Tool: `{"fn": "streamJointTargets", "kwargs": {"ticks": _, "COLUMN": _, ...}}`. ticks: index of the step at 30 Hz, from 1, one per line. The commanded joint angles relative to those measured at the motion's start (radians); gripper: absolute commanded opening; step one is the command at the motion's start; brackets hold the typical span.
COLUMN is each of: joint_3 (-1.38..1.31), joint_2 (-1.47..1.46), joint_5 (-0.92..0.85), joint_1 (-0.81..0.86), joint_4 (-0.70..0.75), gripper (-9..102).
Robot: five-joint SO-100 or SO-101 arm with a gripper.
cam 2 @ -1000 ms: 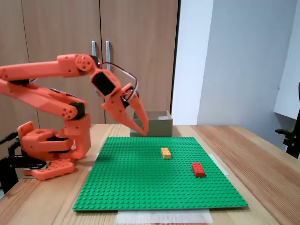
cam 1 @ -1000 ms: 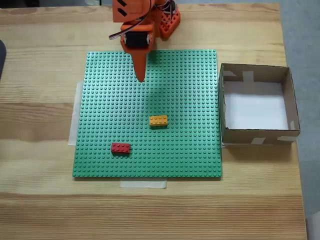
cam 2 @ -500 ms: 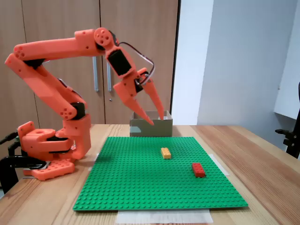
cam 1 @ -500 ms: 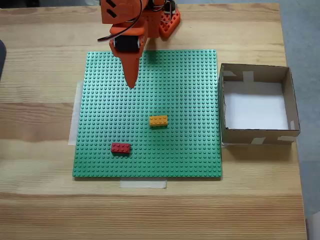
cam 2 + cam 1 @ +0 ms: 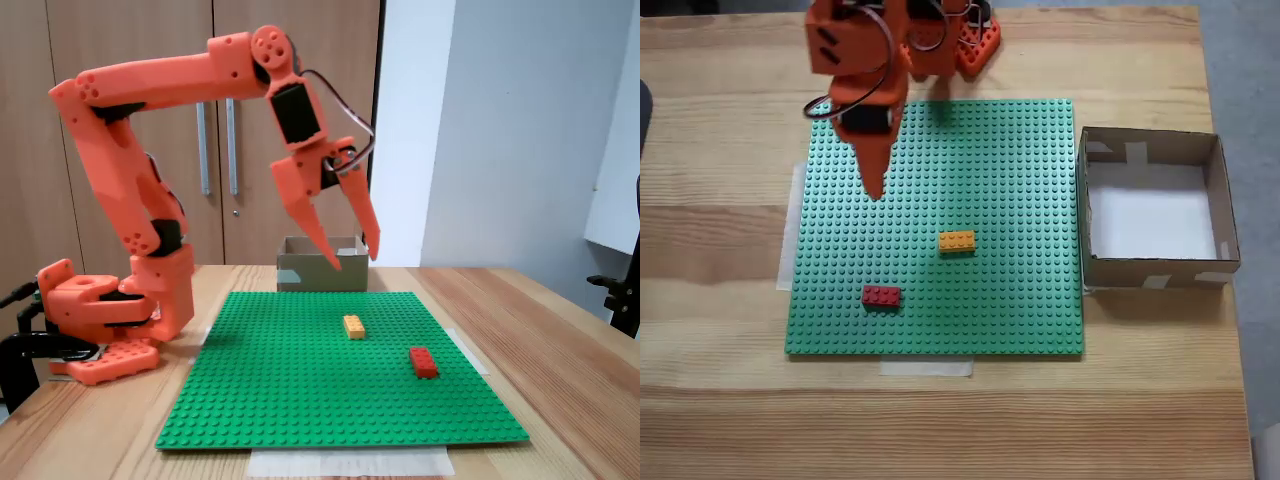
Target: Pick the red lego block and put it in the box.
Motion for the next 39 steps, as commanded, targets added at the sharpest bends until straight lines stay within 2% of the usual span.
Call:
{"fn": "streamJointTargets", "kwargs": {"ticks": 1, "joint_3": -0.107, "joint_2": -0.063, "joint_5": -0.041, "joint_1": 0.020, "joint_4": 0.008, "gripper": 18}}
{"fn": "streamJointTargets", "kwargs": {"ticks": 16, "joint_3": -0.416, "joint_2": -0.399, "joint_5": -0.144, "joint_1": 0.044, "joint_4": 0.031, "gripper": 20}}
{"fn": "streamJointTargets", "kwargs": {"ticks": 31, "joint_3": -0.604, "joint_2": -0.655, "joint_5": -0.066, "joint_1": 0.038, "joint_4": 0.094, "gripper": 24}}
{"fn": "streamJointTargets", "kwargs": {"ticks": 39, "joint_3": -0.718, "joint_2": -0.776, "joint_5": 0.035, "joint_1": 0.008, "joint_4": 0.130, "gripper": 24}}
